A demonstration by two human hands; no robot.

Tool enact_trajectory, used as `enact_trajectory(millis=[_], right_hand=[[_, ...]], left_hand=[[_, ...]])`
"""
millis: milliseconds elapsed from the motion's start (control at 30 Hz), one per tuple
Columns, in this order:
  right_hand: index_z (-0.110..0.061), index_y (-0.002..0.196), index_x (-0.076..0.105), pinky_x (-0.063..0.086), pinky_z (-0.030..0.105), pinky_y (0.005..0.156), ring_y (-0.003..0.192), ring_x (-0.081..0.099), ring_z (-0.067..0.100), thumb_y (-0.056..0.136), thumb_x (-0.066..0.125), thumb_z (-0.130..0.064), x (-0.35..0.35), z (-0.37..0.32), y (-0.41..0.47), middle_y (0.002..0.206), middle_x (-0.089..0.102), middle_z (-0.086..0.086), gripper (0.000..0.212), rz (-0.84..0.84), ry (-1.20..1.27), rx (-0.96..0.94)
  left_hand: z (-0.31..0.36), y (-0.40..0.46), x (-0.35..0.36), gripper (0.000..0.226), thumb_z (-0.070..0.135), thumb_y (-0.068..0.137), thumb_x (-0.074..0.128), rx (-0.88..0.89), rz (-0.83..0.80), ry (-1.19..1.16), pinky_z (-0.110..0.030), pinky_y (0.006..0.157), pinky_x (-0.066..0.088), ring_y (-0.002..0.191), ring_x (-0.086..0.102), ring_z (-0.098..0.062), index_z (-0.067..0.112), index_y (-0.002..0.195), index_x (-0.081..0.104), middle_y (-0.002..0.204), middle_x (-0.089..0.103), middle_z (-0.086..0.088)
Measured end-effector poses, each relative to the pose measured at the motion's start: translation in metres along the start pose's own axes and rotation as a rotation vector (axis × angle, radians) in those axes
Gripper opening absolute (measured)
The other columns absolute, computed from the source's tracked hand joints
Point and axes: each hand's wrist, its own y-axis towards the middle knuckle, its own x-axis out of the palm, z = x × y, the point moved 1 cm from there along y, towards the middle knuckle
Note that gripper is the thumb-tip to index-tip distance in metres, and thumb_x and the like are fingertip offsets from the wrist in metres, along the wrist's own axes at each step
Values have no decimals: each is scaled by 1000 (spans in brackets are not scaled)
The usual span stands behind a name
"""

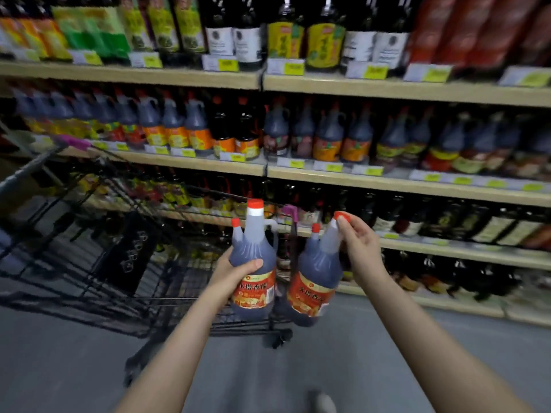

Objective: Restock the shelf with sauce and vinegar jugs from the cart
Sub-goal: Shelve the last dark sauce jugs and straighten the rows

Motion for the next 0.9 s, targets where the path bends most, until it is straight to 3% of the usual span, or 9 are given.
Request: enact_trajectory(millis=[133,200,333,467,533,633,800,900], right_hand=[[-11,108,64,45,16,76,95,59,6,89,59,-26,-77,-1,-29,106,65,1,25,105,-42,39],[-7,115,63,48,15,70,90,60,9,89,59,-26,-118,0,-41,110,65,6,33,159,-53,60],[-1,119,60,48,36,88,110,59,26,86,62,-25,-203,9,-72,118,63,16,41,262,8,128],[-2,115,61,47,37,90,108,60,28,87,61,-24,-293,11,-111,111,65,15,36,335,56,148],[-4,111,62,48,37,88,102,61,26,88,60,-22,-338,9,-131,102,67,12,29,360,62,155],[-5,109,62,47,40,92,105,60,26,88,61,-20,-404,8,-158,107,66,15,25,413,57,158],[0,115,60,50,34,86,98,61,22,87,62,-20,-498,5,-194,103,66,12,34,511,87,193],[-4,110,62,50,36,88,96,61,20,87,61,-20,-544,8,-205,100,67,8,27,578,90,200]], left_hand=[[-9,-6,64,74,44,37,79,-54,-154,67,-39,77,53,89,68,-28,20,104,60,100,70,-9],[-14,-10,99,78,45,36,79,-75,-220,84,-43,81,54,90,67,-31,17,106,61,101,70,-13],[-28,-30,181,76,46,34,78,-113,-348,129,-38,75,54,85,68,-27,18,103,62,93,71,-7],[-50,-61,271,69,49,32,78,-146,-409,141,-45,87,52,91,67,-31,23,94,63,98,70,-11],[-61,-82,318,68,48,30,78,-160,-420,128,-44,87,52,88,67,-30,22,92,63,94,71,-10],[-74,-116,384,69,46,32,77,-160,-474,125,-42,83,53,87,67,-30,21,94,62,94,71,-11],[-87,-150,475,68,44,34,78,-176,-578,129,-40,80,54,87,67,-31,18,95,61,96,70,-14],[-97,-155,523,72,46,35,79,-197,-634,163,-42,82,54,89,67,-31,20,100,60,98,70,-13]])
